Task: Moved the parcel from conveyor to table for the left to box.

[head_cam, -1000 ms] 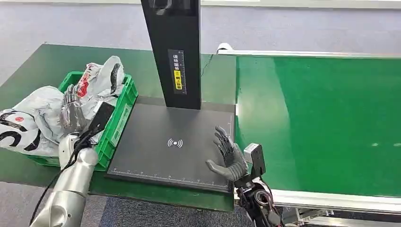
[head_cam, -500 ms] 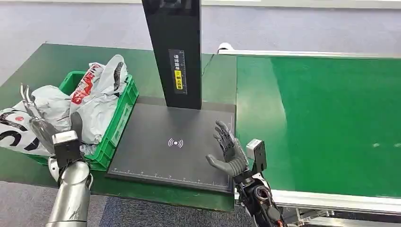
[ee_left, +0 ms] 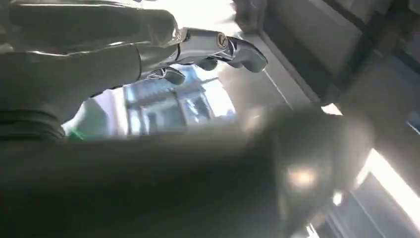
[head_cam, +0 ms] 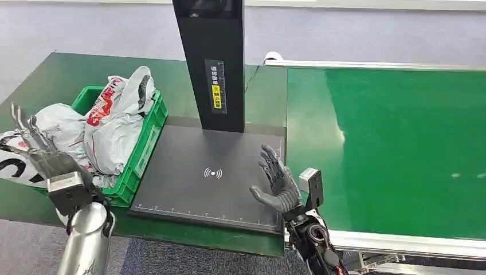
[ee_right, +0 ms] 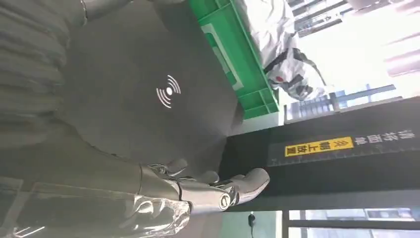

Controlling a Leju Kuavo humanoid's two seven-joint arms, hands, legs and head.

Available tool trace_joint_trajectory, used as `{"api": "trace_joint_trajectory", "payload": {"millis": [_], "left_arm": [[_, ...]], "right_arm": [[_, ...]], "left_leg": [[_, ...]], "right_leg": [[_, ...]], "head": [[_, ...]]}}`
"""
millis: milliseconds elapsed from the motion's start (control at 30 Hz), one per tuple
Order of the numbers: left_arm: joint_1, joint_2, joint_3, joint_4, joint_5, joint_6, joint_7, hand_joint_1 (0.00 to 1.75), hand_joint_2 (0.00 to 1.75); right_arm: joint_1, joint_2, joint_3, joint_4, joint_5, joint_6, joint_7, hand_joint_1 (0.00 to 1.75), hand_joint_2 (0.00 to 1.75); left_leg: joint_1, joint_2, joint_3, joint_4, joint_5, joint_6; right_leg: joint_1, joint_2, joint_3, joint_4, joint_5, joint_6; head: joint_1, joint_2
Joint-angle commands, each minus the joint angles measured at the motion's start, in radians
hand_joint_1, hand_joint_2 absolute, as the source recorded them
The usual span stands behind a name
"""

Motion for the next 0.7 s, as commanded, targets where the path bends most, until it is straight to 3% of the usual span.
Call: {"api": "trace_joint_trajectory", "payload": {"millis": [33,200,467,700], "left_arm": [[0.082,-0.017,-0.177,0.103,0.292,-0.617,0.086,0.00,1.75],[0.110,-0.033,-0.183,0.227,0.303,-0.721,0.083,0.00,1.75],[0.131,-0.037,-0.155,0.275,0.277,-0.860,0.161,0.00,1.75],[0.126,-0.041,-0.153,0.284,0.268,-0.868,0.167,0.00,1.75]], "right_arm": [[-0.004,-0.022,0.008,-0.048,0.020,-0.043,-0.019,0.00,1.75],[0.054,-0.013,-0.016,-0.112,-0.044,0.040,0.000,0.00,1.75],[0.113,-0.019,-0.030,-0.253,0.078,-0.095,-0.030,0.00,1.75],[0.114,-0.015,-0.036,-0.275,0.104,-0.123,-0.032,0.00,1.75]], "left_leg": [[-0.001,-0.003,0.001,-0.002,0.001,0.001],[-0.001,-0.002,0.003,-0.004,0.001,0.000],[-0.001,-0.001,0.000,-0.002,0.000,0.000],[0.000,-0.001,-0.001,-0.001,0.000,0.000]], "right_leg": [[-0.001,-0.001,0.001,-0.002,0.000,0.001],[-0.001,-0.001,0.003,-0.003,0.000,0.000],[-0.001,0.000,-0.001,-0.001,0.000,0.000],[0.000,0.000,-0.001,-0.001,0.000,0.000]], "head": [[0.000,0.000],[0.000,0.000],[0.000,0.000],[0.000,0.000]]}}
